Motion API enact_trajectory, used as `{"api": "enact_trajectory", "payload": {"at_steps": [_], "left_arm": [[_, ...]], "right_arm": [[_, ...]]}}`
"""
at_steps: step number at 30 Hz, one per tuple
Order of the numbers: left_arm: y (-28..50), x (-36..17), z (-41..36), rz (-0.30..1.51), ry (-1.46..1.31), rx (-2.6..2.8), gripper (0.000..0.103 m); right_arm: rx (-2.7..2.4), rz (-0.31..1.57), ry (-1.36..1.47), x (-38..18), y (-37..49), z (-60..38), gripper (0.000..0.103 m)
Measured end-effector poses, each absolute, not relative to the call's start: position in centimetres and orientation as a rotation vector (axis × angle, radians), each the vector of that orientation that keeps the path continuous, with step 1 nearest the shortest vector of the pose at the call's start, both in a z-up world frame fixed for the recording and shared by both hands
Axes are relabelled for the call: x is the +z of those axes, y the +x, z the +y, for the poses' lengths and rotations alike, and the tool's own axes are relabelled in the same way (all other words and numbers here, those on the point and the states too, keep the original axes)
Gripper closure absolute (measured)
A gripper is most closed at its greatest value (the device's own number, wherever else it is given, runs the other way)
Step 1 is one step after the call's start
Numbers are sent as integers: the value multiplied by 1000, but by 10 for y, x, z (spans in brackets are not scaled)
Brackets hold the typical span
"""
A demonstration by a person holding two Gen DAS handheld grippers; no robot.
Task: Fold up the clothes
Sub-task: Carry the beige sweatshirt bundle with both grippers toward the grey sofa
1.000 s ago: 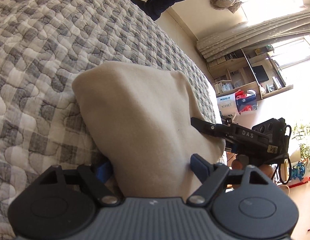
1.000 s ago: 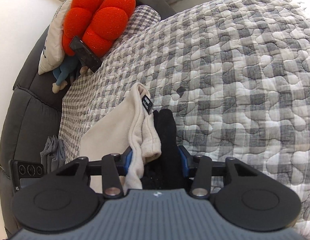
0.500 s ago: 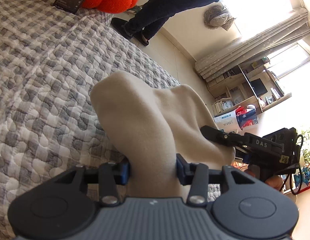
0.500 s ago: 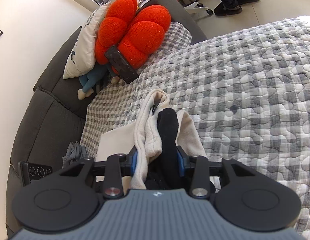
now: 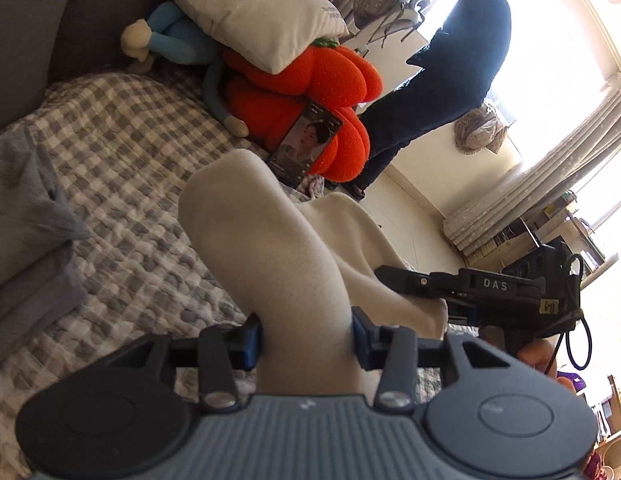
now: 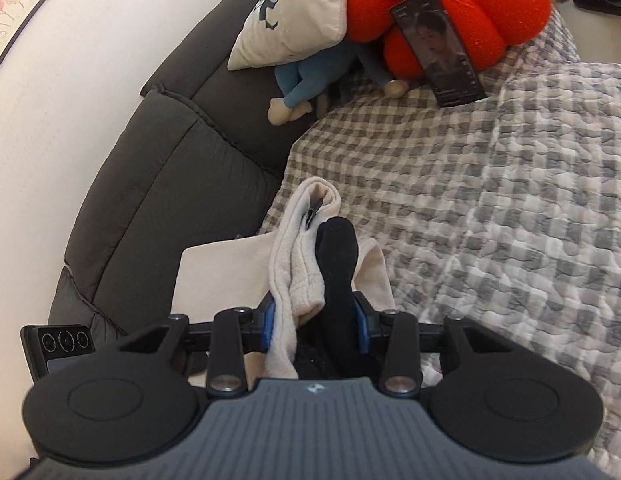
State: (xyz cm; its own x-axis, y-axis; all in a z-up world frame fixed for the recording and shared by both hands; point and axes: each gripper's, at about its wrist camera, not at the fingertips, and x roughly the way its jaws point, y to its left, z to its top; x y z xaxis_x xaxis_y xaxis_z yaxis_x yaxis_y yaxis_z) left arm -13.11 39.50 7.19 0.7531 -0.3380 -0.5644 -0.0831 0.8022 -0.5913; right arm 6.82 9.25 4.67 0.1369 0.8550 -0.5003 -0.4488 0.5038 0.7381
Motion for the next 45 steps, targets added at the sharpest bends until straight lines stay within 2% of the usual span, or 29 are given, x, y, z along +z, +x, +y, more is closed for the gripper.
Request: {"api": "enact_trajectory", "payload": {"at_steps": [10, 17, 24, 28, 38, 41, 43, 44, 45], "left_arm": [[-205, 91, 533, 545, -713, 70, 59], [-218, 45, 588, 479, -757, 113, 58], [-216, -13, 608, 427, -883, 106, 52], [-217, -3, 605, 448, -836, 118, 45], [-229, 27, 604, 343, -737, 193, 44], [-231, 35, 600, 276, -701, 193, 45], [-229, 40, 595, 257, -674, 170, 49], [-225, 42, 591, 274, -657, 132, 58], [-221, 43, 587, 292, -638, 99, 63]], "right_arm": [[1195, 1061, 391, 61, 53, 274, 62], [1213, 1022, 340, 37, 48, 339, 62], [1143, 1002, 285, 2, 58, 361, 61], [1142, 946, 235, 4, 52, 357, 53], [1148, 779, 127, 35, 33, 330, 53], [1135, 738, 116, 44, 29, 326, 53], [1131, 700, 108, 51, 24, 325, 53], [1131, 682, 102, 54, 21, 325, 53], [1129, 689, 89, 51, 20, 326, 53]]}}
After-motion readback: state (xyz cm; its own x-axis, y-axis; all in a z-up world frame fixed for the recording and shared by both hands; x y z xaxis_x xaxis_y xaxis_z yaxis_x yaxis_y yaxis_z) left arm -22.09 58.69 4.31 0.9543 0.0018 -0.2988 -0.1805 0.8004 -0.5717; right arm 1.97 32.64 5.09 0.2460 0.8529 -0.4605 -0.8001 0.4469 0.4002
